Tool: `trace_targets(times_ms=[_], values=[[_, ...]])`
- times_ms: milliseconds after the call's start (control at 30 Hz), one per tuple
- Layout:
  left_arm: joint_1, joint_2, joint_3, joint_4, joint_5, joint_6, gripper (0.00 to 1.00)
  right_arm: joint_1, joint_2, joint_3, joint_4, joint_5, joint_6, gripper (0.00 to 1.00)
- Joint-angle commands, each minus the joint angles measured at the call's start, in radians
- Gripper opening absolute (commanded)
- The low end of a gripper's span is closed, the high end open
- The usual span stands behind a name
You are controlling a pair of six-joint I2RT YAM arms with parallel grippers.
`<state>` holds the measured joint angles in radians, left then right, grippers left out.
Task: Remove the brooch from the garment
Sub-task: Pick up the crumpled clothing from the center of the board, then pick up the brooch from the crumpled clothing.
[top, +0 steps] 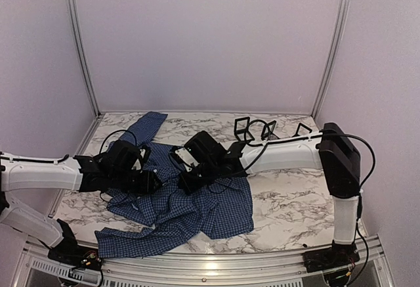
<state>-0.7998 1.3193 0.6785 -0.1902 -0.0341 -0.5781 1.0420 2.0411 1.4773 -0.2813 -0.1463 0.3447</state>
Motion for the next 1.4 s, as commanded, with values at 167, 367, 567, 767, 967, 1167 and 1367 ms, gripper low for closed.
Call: trace_targets(times_ms=[167,367,567,767,967,1167,1367], values=[[0.031,-0.188,-0.249,0.299,0.107,-0.524,0.42,0.021,-0.039,0.003,0.043,-0.072,-0.032,0.0],[0.047,-0.288,-0.486,0.647,0.083,-0.914,0.4,0.047,-0.033,0.0,0.043,-0.078,-0.069,0.0],[0.044,-0.274,-0.641,0.929,-0.013,-1.212,0.36,0.066,-0.024,0.004,0.042,-0.082,-0.106,0.0],[0.035,-0.228,-0.635,0.962,-0.046,-1.289,0.31,0.067,-0.016,0.014,0.005,-0.08,-0.146,0.0],[0.016,-0.198,-0.618,0.953,-0.055,-1.312,0.25,0.069,-0.016,0.009,0.006,-0.075,-0.146,0.0],[-0.014,-0.161,-0.599,0.946,-0.073,-1.322,0.25,0.069,-0.012,0.009,0.008,-0.07,-0.138,0.0],[-0.023,-0.045,-0.595,1.082,-0.063,-1.341,0.22,0.069,-0.011,0.012,0.006,-0.07,-0.14,0.0]])
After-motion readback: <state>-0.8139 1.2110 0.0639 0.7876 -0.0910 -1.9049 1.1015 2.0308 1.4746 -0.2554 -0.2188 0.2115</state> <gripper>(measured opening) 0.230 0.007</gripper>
